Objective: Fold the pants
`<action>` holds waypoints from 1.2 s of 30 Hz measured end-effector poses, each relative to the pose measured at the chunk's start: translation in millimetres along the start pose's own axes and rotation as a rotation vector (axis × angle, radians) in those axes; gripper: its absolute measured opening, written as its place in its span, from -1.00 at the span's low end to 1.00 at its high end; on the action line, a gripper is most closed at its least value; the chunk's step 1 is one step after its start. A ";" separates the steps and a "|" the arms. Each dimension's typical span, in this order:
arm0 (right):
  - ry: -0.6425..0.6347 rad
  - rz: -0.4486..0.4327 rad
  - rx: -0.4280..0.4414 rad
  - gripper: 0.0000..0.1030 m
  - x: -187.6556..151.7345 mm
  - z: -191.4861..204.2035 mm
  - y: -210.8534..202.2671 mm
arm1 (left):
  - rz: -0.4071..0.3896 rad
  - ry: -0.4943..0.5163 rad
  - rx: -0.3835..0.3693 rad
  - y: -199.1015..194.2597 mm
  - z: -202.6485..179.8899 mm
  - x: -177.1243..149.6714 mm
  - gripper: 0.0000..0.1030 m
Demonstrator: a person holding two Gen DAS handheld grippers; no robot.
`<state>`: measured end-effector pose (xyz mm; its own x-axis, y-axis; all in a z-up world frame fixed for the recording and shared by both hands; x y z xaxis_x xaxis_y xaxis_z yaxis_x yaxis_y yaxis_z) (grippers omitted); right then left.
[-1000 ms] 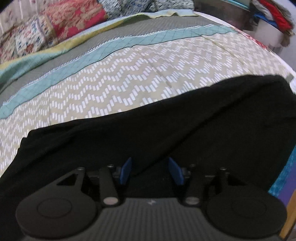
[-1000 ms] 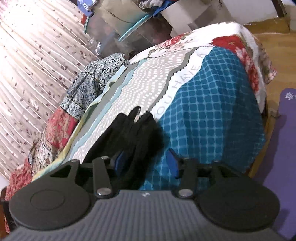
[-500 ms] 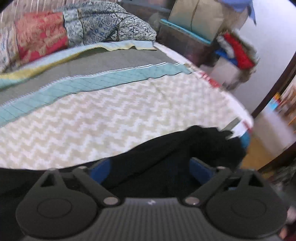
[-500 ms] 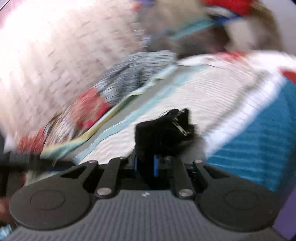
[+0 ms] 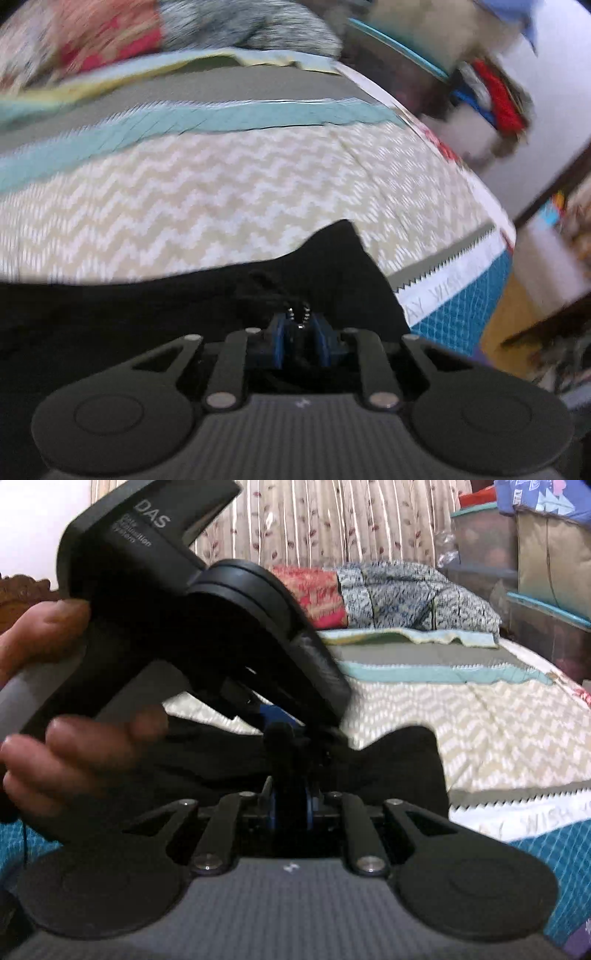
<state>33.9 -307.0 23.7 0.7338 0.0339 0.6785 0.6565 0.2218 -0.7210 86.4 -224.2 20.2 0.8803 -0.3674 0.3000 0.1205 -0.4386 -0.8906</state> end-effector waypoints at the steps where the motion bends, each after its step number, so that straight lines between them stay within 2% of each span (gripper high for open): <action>1: 0.001 0.000 0.001 -0.67 -0.8 2.1 -0.1 | -0.014 -0.022 -0.019 -4.5 7.0 -4.4 -0.71; 3: -0.011 -0.020 0.009 -0.67 -0.4 5.5 -5.2 | -0.068 -0.023 -0.026 -18.0 12.7 -16.1 -0.71; 7: -0.086 -0.092 0.037 -0.67 2.9 31.9 -13.5 | -0.229 -0.004 -0.001 -53.4 18.4 -42.7 -0.71; 9: -0.151 -0.070 0.033 -0.67 -3.3 46.1 -5.6 | -0.256 -0.029 0.037 -55.5 27.8 -54.8 -0.66; 11: -0.221 0.051 -0.013 -0.60 -15.9 55.6 21.6 | -0.183 -0.055 0.156 -33.6 42.5 -64.5 -0.51; 12: -0.228 0.146 -0.031 -0.60 -23.5 55.3 38.1 | -0.110 -0.060 0.221 -18.0 50.5 -69.6 -0.45; 13: -0.211 0.205 -0.034 -0.55 -29.6 53.2 47.6 | -0.051 -0.079 0.250 -7.3 58.6 -74.8 -0.43; 15: -0.175 0.167 0.008 -0.41 -27.8 51.2 33.9 | -0.082 -0.120 0.217 -15.0 67.0 -79.9 -0.23; 17: -0.161 0.119 0.037 0.01 -25.9 50.2 17.4 | -0.110 -0.133 0.206 -30.2 72.0 -80.6 -0.16; 18: -0.153 0.099 0.047 0.03 -25.8 50.8 10.3 | -0.125 -0.138 0.209 -37.1 74.9 -81.4 -0.14; 24: -0.056 0.016 0.099 0.01 -30.7 51.6 -25.2 | -0.172 -0.210 0.177 -71.7 105.0 -113.0 -0.14; 27: -0.017 0.008 0.098 -0.06 -24.5 53.8 -18.5 | -0.169 -0.243 0.191 -80.2 118.7 -141.7 -0.14; 32: 0.069 0.077 0.121 -0.30 -20.0 55.7 11.0 | -0.168 -0.317 0.243 -92.4 148.1 -191.4 -0.14; 35: 0.117 0.199 0.097 -0.26 -31.5 58.2 33.0 | -0.158 -0.392 0.255 -95.8 171.9 -213.1 -0.19; 36: 0.123 0.202 0.087 -0.26 -30.3 59.0 32.1 | -0.155 -0.408 0.256 -96.3 177.7 -218.6 -0.23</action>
Point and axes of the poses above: each gripper's, at about its wrist camera, not at the fingertips, and y roughly the way its jaws point, z to its left, x to its top, the point moved 6 cm from there along y, roughly the way its jaws point, and after that the axes turned 14 degrees about z, right-handed, at the moved point
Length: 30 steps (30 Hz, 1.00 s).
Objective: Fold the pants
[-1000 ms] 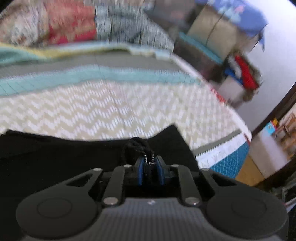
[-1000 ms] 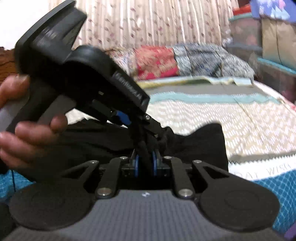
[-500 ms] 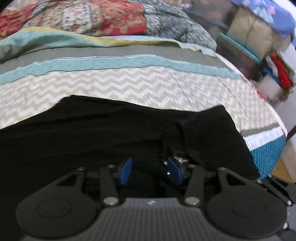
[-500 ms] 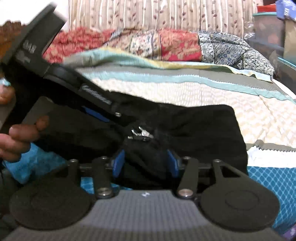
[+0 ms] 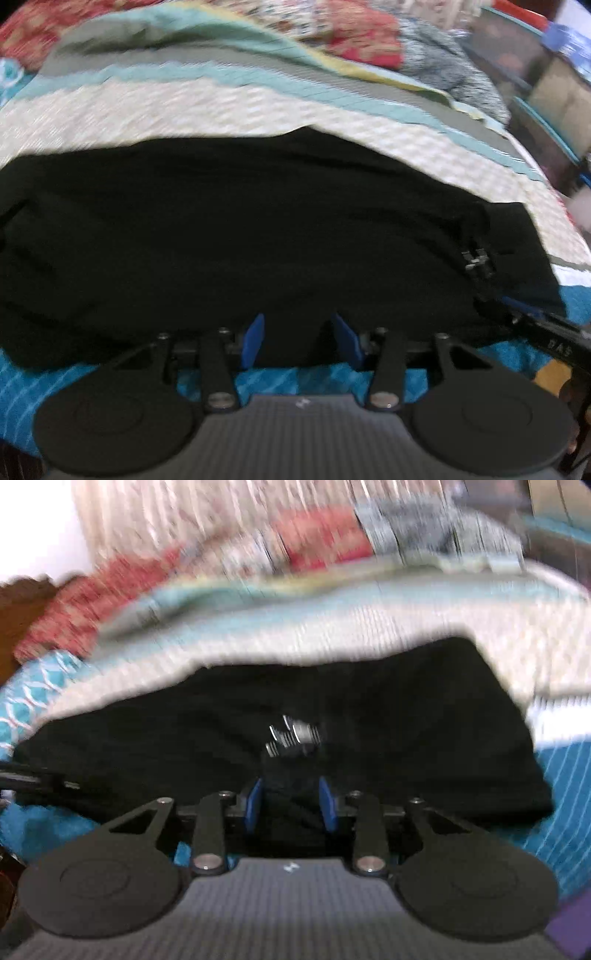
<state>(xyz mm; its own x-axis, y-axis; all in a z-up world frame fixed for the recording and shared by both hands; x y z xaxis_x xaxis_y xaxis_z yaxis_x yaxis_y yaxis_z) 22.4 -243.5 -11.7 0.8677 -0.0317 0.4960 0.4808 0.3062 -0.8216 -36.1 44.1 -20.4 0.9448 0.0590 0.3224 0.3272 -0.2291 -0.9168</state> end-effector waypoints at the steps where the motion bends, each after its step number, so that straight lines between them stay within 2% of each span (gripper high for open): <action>1: -0.003 0.008 -0.021 -0.26 2.0 4.0 -3.6 | -0.003 -0.010 -0.009 -1.4 5.3 -2.1 -0.24; 3: -0.013 -0.012 -0.079 -0.27 6.0 13.4 -14.6 | -0.033 -0.020 -0.064 -13.8 12.0 -6.2 -0.22; 4: -0.043 -0.057 -0.102 -0.27 7.8 24.1 -24.6 | -0.060 -0.018 -0.089 -22.2 15.5 -8.2 -0.18; 7: -0.172 -0.113 -0.094 -0.26 9.6 64.1 -36.4 | -0.157 -0.034 -0.132 -49.8 35.0 -18.3 0.14; 9: -0.224 -0.082 -0.041 -0.26 7.9 90.1 -30.4 | -0.200 -0.104 -0.119 -61.8 60.2 -26.9 0.46; 12: -0.242 -0.002 0.044 -0.28 8.6 122.6 -10.5 | -0.206 -0.271 -0.090 -69.0 107.9 -37.5 0.65; 15: -0.285 0.078 0.127 -0.42 13.5 165.5 11.7 | -0.222 -0.433 -0.084 -74.8 156.6 -43.8 0.90; 18: -0.314 0.134 0.247 -0.56 25.6 212.6 31.1 | -0.236 -0.550 -0.103 -73.0 194.1 -37.8 0.99; 20: -0.306 0.158 0.321 -0.59 35.3 244.2 43.5 | -0.233 -0.622 -0.119 -65.8 215.4 -29.3 0.99; 22: -0.275 0.180 0.389 -0.59 43.3 264.1 52.4 | -0.224 -0.681 -0.167 -53.8 229.9 -17.3 0.99; 24: -0.226 0.219 0.455 -0.59 47.2 280.4 64.4 | -0.228 -0.715 -0.183 -45.5 238.0 -7.1 0.99; 26: -0.192 0.340 0.497 -0.56 41.1 293.8 88.7 | -0.258 -0.695 -0.185 -39.6 239.2 4.7 0.92; 27: -0.172 0.446 0.497 -0.55 30.1 297.6 108.4 | -0.264 -0.678 -0.172 -36.9 237.4 9.2 0.65; 28: -0.152 0.460 0.492 -0.62 24.0 296.1 119.0 | -0.260 -0.659 -0.138 -34.5 235.9 12.6 0.44; 29: -0.137 0.447 0.510 -0.67 23.7 294.0 121.5 | -0.254 -0.636 -0.112 -32.3 232.9 16.2 0.00; 30: -0.121 0.454 0.518 -0.68 24.4 292.4 122.4 | -0.255 -0.616 -0.112 -32.7 229.2 17.2 -0.17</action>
Point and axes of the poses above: each gripper's, at about its wrist camera, not at the fingertips, and y roughly the way its jaws point, z to its left, x to its top, the point moved 6 cm from there along y, roughly the way its jaws point, and after that the axes turned 14 degrees about z, right-handed, at the moved point
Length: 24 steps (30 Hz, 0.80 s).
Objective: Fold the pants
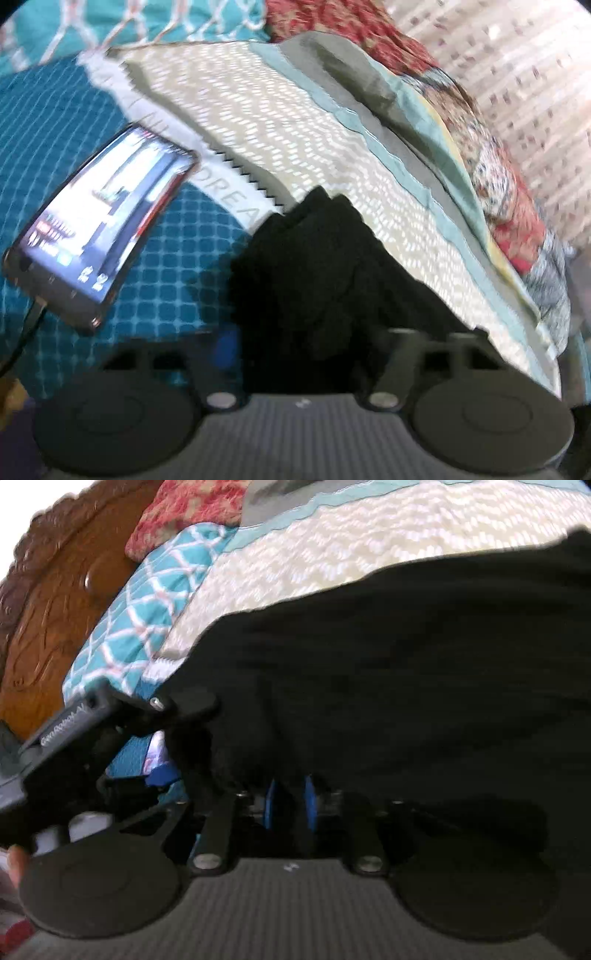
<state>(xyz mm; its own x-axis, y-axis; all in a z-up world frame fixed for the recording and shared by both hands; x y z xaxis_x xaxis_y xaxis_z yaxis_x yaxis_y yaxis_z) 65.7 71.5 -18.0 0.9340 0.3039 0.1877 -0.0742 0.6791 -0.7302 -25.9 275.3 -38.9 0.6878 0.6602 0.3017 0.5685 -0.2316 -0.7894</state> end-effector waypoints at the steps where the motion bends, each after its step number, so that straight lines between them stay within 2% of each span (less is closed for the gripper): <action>1: 0.025 0.006 0.015 -0.68 -0.1 -1.6 -1.0 | -0.004 0.013 -0.019 -3.6 -3.5 -3.0 -0.23; 7: 0.047 -0.007 0.054 -0.69 -5.5 -2.9 -6.4 | -0.066 0.125 0.010 -17.7 -37.3 -13.4 -0.35; 10: 0.066 -0.038 0.077 -0.67 -8.1 -2.7 -19.2 | -0.108 0.260 0.047 -30.1 -62.8 -25.0 -0.35; 15: 0.042 -0.139 0.025 -0.54 -19.9 -13.0 -47.9 | -0.160 0.456 0.084 -37.1 -113.3 -43.4 -0.35; 19: 0.135 -0.220 -0.021 -0.49 -34.9 -49.8 -78.5 | -0.171 0.619 0.111 -23.6 -155.3 -68.7 -0.35; 20: 0.171 -0.251 -0.033 -0.49 -38.9 -61.5 -89.3 | -0.161 0.656 0.114 -16.6 -165.3 -76.2 -0.33; 22: 0.230 -0.302 -0.050 -0.49 -45.2 -80.9 -108.2 | -0.129 0.735 0.133 -0.8 -183.6 -93.5 -0.14; 24: 0.287 -0.343 -0.064 -0.49 -49.8 -98.3 -123.8 | -0.097 0.816 0.167 17.1 -197.0 -111.2 0.21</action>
Point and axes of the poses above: each gripper's, at about its wrist camera, not at the fingertips, and y roughly the way its jaws point, z to its left, x to its top, the point moved 6 cm from there along y, roughly the way its jaws point, and after that the axes turned 14 degrees about z, right-handed, at the moved point
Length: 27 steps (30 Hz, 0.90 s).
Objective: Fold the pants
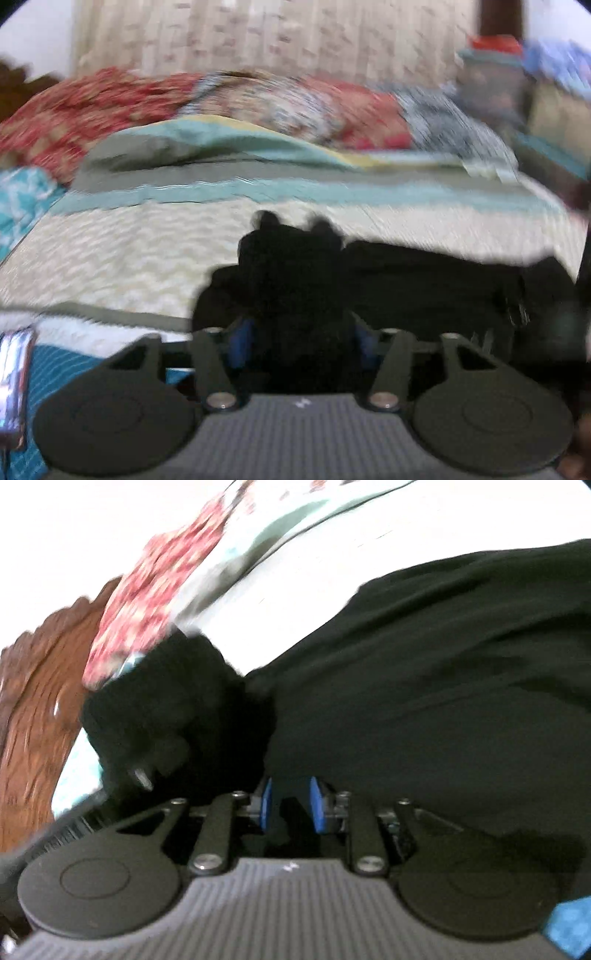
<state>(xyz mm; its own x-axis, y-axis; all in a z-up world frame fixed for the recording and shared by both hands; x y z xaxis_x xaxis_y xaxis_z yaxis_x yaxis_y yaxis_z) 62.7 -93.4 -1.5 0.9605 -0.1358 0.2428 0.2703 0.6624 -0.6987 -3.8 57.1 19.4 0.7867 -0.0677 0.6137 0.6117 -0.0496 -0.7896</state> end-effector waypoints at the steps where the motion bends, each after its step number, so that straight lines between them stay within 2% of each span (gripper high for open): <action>1: 0.032 -0.014 -0.005 -0.46 2.6 -10.5 -6.1 | 0.034 0.024 -0.008 5.3 -9.0 -2.7 0.30; 3: 0.099 -0.039 0.000 -0.37 5.2 -28.9 -15.4 | 0.078 0.064 -0.069 8.3 -25.2 -8.3 0.50; 5: 0.134 -0.071 -0.013 -0.36 6.8 -37.9 -21.7 | 0.049 0.107 -0.097 -3.2 -31.9 -13.4 0.57; 7: 0.169 -0.096 0.028 -0.29 7.7 -49.3 -30.5 | 0.022 0.107 -0.125 -18.5 -27.9 -16.6 0.65; 9: 0.195 -0.110 0.097 -0.06 10.6 -48.6 -31.3 | 0.015 0.043 -0.171 -30.4 -12.8 -16.0 0.67; 11: 0.207 -0.108 0.160 0.30 10.8 -41.5 -26.7 | 0.013 -0.060 -0.195 -38.1 13.1 -11.5 0.67; 13: 0.205 -0.073 0.206 0.49 12.8 -32.2 -13.7 | 0.022 -0.184 -0.203 -40.4 41.2 -9.0 0.67; 16: 0.175 -0.009 0.196 0.54 14.8 -13.5 12.1 | 0.039 -0.346 -0.221 -35.8 76.0 -6.8 0.63; 18: 0.133 0.042 0.178 0.54 12.6 5.1 36.8 | 0.061 -0.405 -0.212 -28.7 88.4 -7.0 0.60; 19: 0.101 0.062 0.159 0.52 13.1 12.7 42.1 | 0.071 -0.423 -0.207 -25.8 92.9 -6.7 0.60; 20: 0.058 0.078 0.137 0.14 11.1 21.0 47.9 | 0.079 -0.430 -0.206 -23.2 93.8 -7.1 0.60; 22: -0.022 0.080 0.102 -0.40 7.6 25.7 36.6 | 0.092 -0.427 -0.207 -18.4 92.6 -7.3 0.60; 23: -0.074 0.049 0.077 -0.49 7.9 31.3 30.2 | 0.095 -0.421 -0.205 -17.1 90.8 -6.8 0.60; 25: -0.170 -0.018 0.010 -0.52 13.1 29.1 2.8 | 0.094 -0.406 -0.205 -17.2 86.8 -6.6 0.60; 27: -0.255 -0.099 -0.068 -0.52 18.1 38.3 -4.3 | 0.088 -0.391 -0.207 -17.6 82.0 -3.7 0.60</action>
<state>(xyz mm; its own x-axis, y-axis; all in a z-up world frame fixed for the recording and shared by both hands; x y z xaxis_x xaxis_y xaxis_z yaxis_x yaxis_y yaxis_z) 76.4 -70.5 31.7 0.8837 -0.0018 0.4680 0.3743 0.6029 -0.7045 -10.6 140.0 31.2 0.8321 0.2991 0.4671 0.5423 -0.2618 -0.7983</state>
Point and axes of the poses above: each gripper's, at about its wrist camera, not at the fingertips, and y roughly the way its jaws point, z to its left, x to its top, the point moved 6 cm from there along y, roughly the way its jaws point, and after that the axes turned 14 degrees about z, right-handed, at the moved point
